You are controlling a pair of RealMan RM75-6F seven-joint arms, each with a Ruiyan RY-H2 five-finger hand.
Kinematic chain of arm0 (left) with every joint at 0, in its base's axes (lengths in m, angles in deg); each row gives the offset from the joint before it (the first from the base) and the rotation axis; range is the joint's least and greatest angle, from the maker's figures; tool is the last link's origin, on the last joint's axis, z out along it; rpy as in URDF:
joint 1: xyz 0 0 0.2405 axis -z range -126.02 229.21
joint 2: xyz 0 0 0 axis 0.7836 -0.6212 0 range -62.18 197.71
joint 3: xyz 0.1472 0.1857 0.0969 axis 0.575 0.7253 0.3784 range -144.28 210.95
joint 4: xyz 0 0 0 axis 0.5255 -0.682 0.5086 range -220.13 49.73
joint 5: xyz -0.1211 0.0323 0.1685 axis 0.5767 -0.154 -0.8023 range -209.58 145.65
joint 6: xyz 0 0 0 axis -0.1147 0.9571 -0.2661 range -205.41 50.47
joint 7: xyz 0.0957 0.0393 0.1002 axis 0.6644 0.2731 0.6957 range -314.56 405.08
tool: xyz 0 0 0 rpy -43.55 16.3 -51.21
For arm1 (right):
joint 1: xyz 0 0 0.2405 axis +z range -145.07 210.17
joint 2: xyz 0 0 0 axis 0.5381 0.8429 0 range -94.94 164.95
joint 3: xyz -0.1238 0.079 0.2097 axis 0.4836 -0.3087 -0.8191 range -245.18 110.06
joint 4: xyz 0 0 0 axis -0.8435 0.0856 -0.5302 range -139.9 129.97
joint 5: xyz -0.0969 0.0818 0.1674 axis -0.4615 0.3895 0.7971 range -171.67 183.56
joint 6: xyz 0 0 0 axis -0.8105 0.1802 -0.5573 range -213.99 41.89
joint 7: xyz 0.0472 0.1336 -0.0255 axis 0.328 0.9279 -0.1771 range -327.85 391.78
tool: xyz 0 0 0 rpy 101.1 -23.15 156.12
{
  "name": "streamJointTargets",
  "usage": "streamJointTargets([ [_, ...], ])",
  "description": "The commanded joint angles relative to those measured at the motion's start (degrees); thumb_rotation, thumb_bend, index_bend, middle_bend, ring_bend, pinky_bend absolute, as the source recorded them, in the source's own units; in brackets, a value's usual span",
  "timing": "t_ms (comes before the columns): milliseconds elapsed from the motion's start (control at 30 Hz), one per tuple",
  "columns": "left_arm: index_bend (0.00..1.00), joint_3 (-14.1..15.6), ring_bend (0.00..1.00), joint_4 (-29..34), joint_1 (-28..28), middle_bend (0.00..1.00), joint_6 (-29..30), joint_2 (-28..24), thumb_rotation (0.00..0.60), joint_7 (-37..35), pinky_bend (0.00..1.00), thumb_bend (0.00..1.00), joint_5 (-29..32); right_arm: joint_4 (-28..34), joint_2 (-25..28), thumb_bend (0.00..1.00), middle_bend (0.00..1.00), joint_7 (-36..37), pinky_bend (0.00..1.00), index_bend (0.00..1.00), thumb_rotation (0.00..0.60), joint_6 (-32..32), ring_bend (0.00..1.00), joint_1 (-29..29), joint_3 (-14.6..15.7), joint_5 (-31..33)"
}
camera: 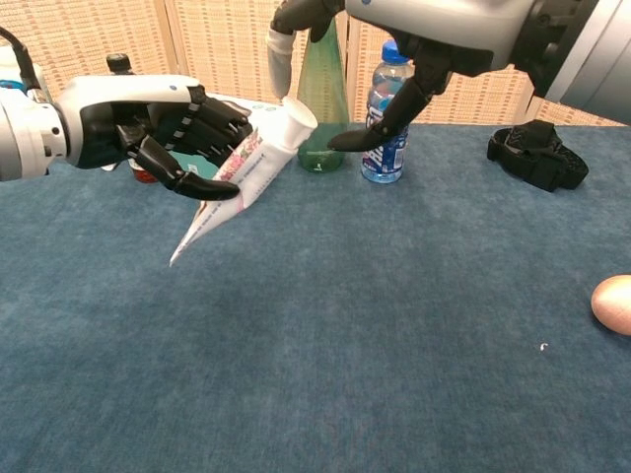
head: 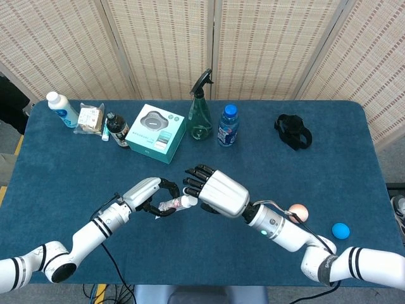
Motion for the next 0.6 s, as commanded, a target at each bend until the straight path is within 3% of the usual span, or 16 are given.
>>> streamJointTargets([
  [33, 0.6, 0.03, 0.39, -0.08, 0.15, 0.63, 0.05, 0.11, 0.6, -0.21, 0.23, 0.43, -0.02, -0.16, -0.29, 0.15, 0.35, -0.08, 0.27, 0.43, 0.6, 0.02, 0.19, 0.38, 0.07, 0.25],
  [600, 0.6, 0.66, 0.39, -0.04, 1.26, 0.63, -0.47, 0.03, 0.6, -0.86, 0.23, 0.43, -0.18, -0.95, -1.31, 0.22, 0.35, -0.34, 0.27, 0.43, 0.6, -0.22, 0.19, 2.22, 0.63, 1.56],
])
